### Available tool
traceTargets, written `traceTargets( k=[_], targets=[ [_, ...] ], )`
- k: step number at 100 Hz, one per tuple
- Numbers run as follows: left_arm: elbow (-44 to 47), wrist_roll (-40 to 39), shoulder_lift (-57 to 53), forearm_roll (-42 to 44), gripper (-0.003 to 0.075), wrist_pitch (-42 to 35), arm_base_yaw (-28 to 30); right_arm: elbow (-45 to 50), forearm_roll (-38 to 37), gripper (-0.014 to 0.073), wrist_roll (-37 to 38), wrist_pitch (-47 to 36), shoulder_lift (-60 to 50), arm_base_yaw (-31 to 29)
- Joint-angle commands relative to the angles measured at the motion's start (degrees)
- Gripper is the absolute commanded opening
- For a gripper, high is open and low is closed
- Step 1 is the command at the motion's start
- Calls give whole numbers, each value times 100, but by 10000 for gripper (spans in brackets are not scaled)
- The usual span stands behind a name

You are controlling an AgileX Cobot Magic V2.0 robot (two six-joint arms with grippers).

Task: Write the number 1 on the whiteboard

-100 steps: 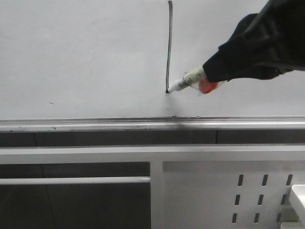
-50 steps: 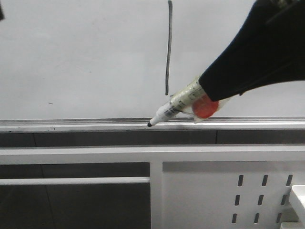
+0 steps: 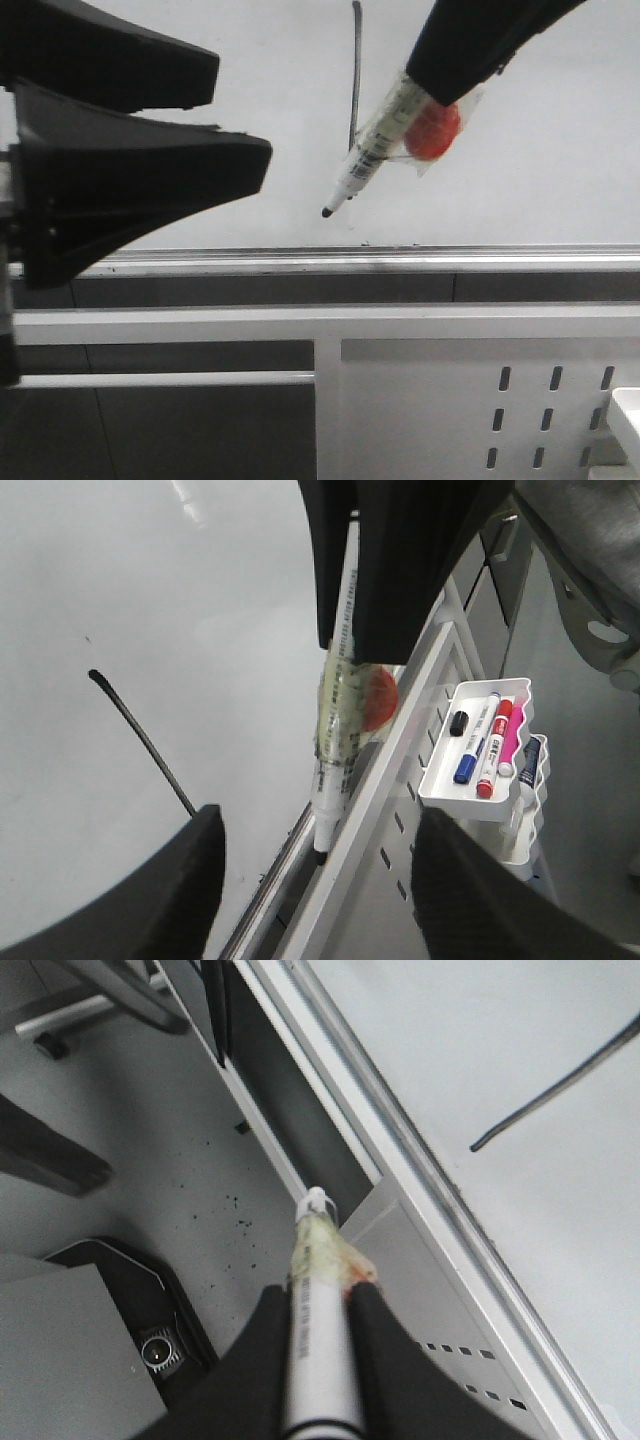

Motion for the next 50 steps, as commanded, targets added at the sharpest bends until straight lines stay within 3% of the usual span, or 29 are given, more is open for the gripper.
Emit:
traceTargets(
  k=[1,25,50],
  targets=[
    [-284,-95,158,-77,400,-419,-9,-275,-10,-69,-46,-211,8,171],
    [-614,-95,631,-117,400,-473,-9,-419,-49,-69,-58,-386,166,564],
    [-617,-95,780,-185,396,-534,-9,-520,-61,-69,-71,-415,217,565]
  ],
)
